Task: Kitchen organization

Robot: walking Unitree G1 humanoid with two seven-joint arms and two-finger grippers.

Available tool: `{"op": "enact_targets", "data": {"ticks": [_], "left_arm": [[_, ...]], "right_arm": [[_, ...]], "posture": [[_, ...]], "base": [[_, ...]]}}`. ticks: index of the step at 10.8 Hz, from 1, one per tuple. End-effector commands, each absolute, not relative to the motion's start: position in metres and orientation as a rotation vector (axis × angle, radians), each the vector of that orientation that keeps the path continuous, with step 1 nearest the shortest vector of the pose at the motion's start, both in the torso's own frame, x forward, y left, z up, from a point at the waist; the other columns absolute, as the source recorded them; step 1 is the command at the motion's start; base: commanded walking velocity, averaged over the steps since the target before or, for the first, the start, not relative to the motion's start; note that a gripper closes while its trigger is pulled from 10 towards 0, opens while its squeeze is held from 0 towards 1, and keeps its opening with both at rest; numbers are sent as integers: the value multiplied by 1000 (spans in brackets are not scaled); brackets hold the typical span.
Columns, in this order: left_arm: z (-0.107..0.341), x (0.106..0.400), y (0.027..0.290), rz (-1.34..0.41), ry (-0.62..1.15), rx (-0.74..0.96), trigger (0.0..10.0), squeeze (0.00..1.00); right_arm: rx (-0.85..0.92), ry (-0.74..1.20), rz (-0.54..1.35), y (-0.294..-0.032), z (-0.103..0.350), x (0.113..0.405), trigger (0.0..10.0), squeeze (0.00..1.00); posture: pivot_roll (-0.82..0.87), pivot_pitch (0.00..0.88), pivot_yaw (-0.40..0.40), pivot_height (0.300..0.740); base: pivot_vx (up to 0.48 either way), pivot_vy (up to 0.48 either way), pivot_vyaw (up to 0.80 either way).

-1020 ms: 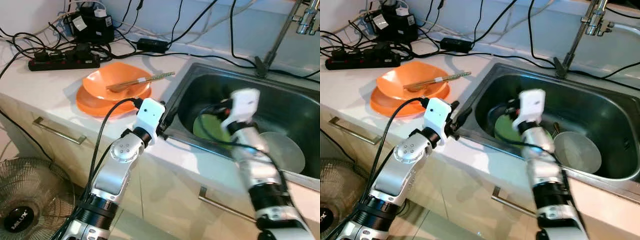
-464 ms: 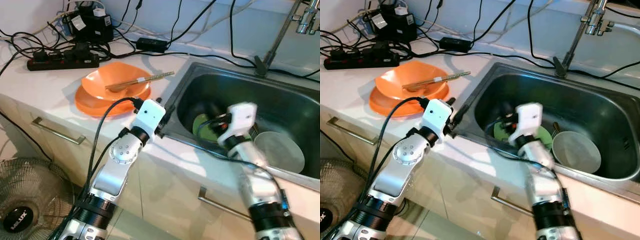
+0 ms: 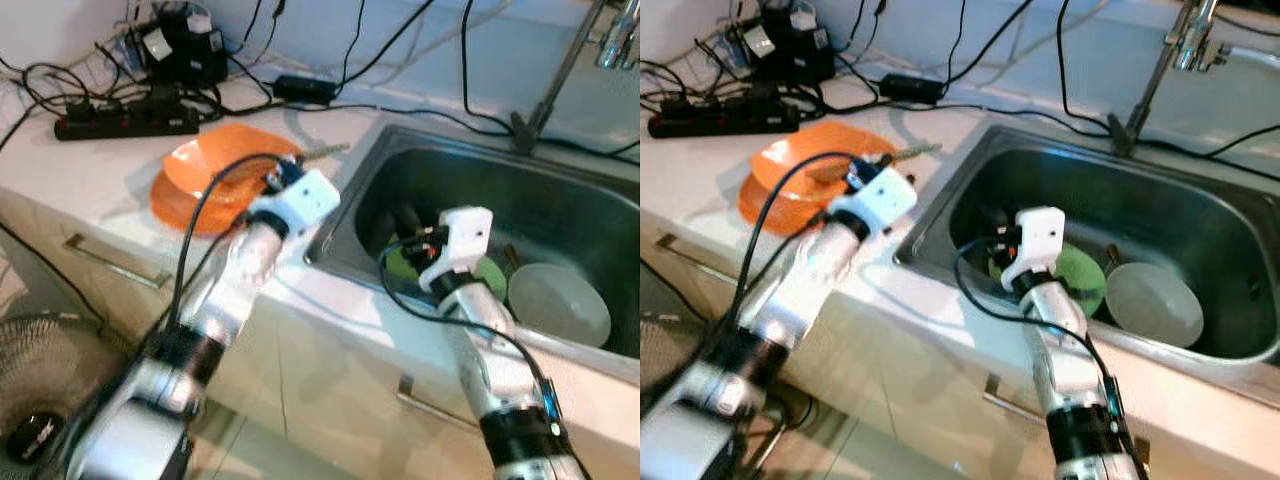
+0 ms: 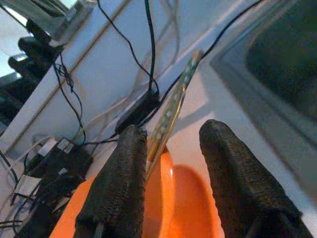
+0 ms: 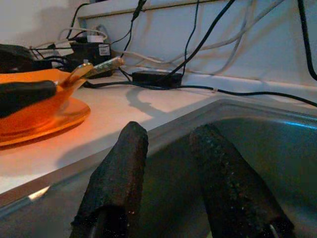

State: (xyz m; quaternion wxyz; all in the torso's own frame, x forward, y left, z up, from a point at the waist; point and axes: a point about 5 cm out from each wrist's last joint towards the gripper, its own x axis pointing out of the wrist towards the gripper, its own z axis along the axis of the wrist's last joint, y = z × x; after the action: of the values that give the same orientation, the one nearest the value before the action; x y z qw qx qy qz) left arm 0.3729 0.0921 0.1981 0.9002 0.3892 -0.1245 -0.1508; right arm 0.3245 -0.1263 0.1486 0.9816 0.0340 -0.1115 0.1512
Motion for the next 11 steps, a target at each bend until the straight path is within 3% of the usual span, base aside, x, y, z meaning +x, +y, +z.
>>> {"op": "enact_targets", "data": {"ticks": [1, 10, 11], "left_arm": [[201, 377, 89, -313, -274, 830, 10000, 0], [212, 405, 69, -296, -280, 953, 10000, 0], [214, 406, 68, -294, -282, 945, 2275, 0]], "right_arm": [[72, -209, 305, -124, 146, 323, 10000, 0], [72, -215, 285, -125, 150, 320, 10000, 0], [71, -214, 282, -126, 149, 319, 10000, 0]], "posture": [[102, 39, -17, 740], [69, 48, -8, 740], [64, 49, -6, 740]], "base": [[0, 0, 0], [0, 0, 0], [0, 0, 0]]}}
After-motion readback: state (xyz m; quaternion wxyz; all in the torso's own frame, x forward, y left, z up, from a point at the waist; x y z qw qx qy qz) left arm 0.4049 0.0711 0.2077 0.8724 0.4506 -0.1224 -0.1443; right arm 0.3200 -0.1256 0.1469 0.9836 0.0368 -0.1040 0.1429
